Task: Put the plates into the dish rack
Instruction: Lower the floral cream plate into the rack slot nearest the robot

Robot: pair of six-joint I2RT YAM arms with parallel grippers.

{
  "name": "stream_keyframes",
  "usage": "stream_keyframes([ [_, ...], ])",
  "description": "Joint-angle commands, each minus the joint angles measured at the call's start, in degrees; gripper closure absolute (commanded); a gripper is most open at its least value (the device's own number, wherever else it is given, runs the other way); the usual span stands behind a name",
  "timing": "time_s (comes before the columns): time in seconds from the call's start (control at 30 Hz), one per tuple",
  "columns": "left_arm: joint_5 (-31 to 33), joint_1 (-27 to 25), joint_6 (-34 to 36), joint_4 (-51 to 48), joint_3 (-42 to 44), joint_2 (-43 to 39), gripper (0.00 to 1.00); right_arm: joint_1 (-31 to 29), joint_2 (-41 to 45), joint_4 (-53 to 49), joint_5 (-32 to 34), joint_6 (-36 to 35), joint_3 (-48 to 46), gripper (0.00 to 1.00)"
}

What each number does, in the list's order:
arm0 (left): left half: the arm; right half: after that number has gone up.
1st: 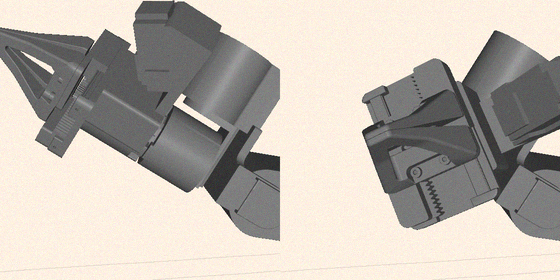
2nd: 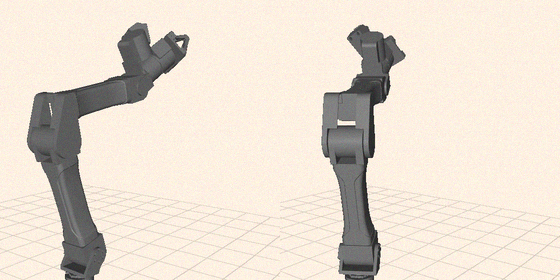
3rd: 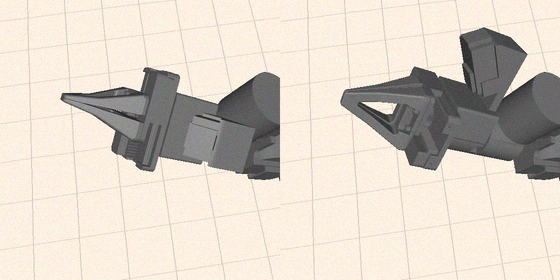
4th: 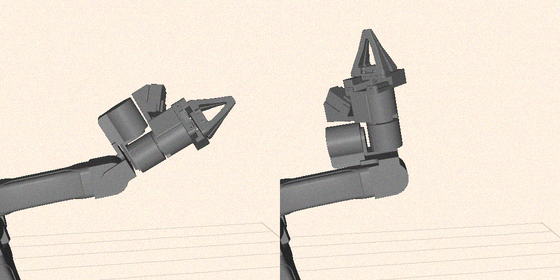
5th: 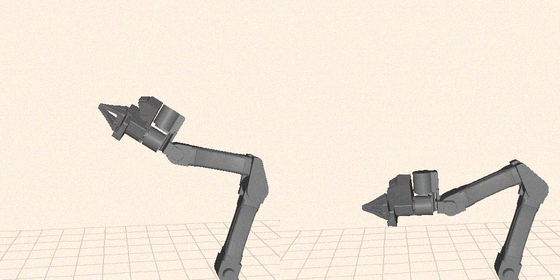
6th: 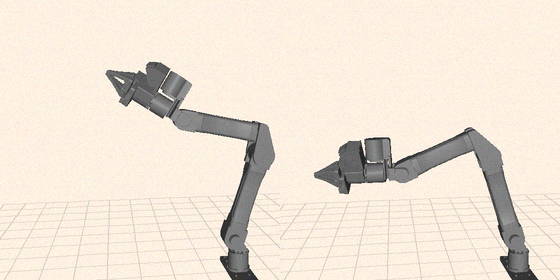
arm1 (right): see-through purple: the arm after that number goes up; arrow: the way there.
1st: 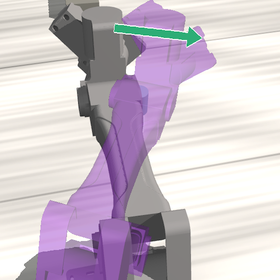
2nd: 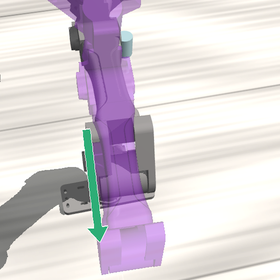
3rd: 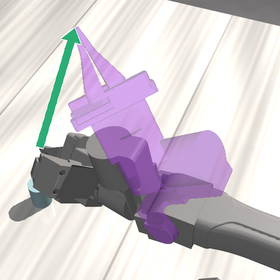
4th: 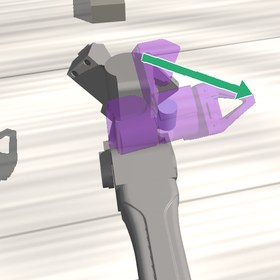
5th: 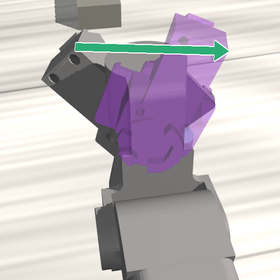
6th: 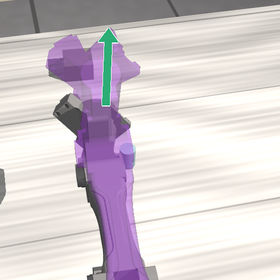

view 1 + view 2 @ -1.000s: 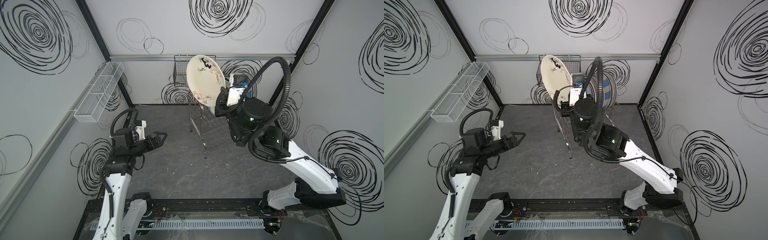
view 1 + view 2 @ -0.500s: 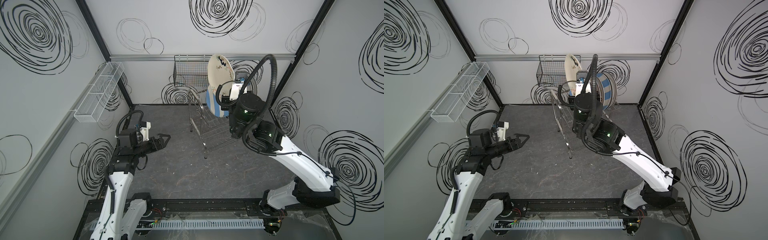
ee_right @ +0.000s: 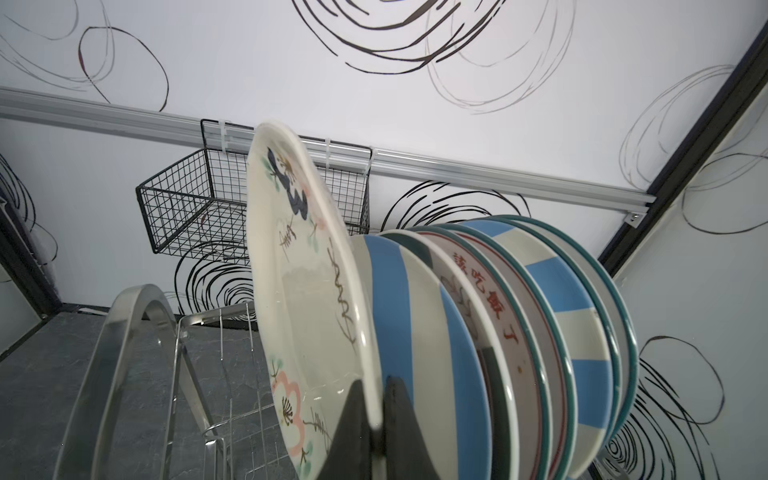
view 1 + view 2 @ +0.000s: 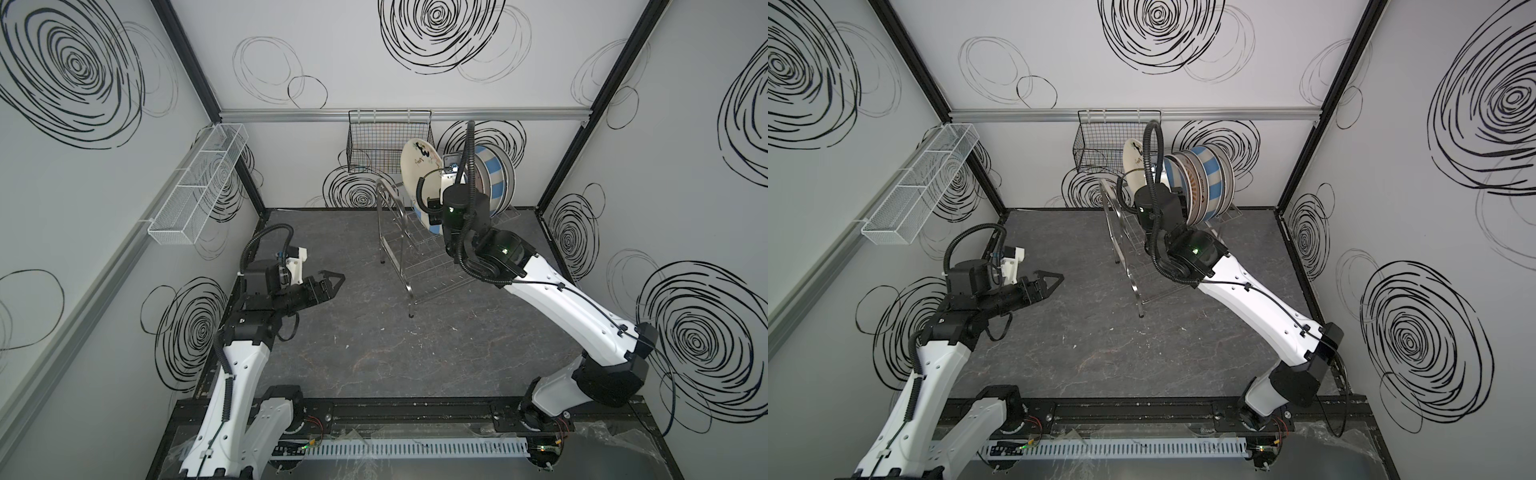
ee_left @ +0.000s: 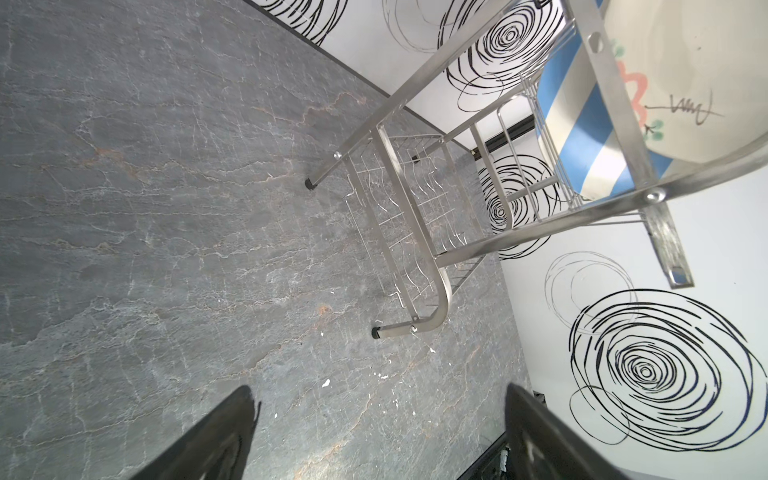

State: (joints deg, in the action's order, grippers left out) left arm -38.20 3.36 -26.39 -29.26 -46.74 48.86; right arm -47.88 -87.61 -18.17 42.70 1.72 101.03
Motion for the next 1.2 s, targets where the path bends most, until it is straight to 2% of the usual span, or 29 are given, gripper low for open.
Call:
stream_keyframes([
  [0.0,0.2,-0.4,0.6,2.7,0.9,0.3,0.04,1.1,1.0,6.6,-1.3,3.0,1.1,1.00],
  [0.4,-0.5,-0.4,3.2,2.4,1.3,1.2,0.04,2.3,-2.7,5.4,-1.8,4.7,1.6,1.00],
  [0.67,-1.2,0.2,4.5,1.9,1.1,1.6,0.04,2.4,-3.7,4.6,0.3,5.4,1.2,1.00],
  [1.17,-1.9,0.8,4.3,2.1,2.6,0.4,0.04,0.6,3.6,5.7,3.0,5.8,-8.3,1.00],
])
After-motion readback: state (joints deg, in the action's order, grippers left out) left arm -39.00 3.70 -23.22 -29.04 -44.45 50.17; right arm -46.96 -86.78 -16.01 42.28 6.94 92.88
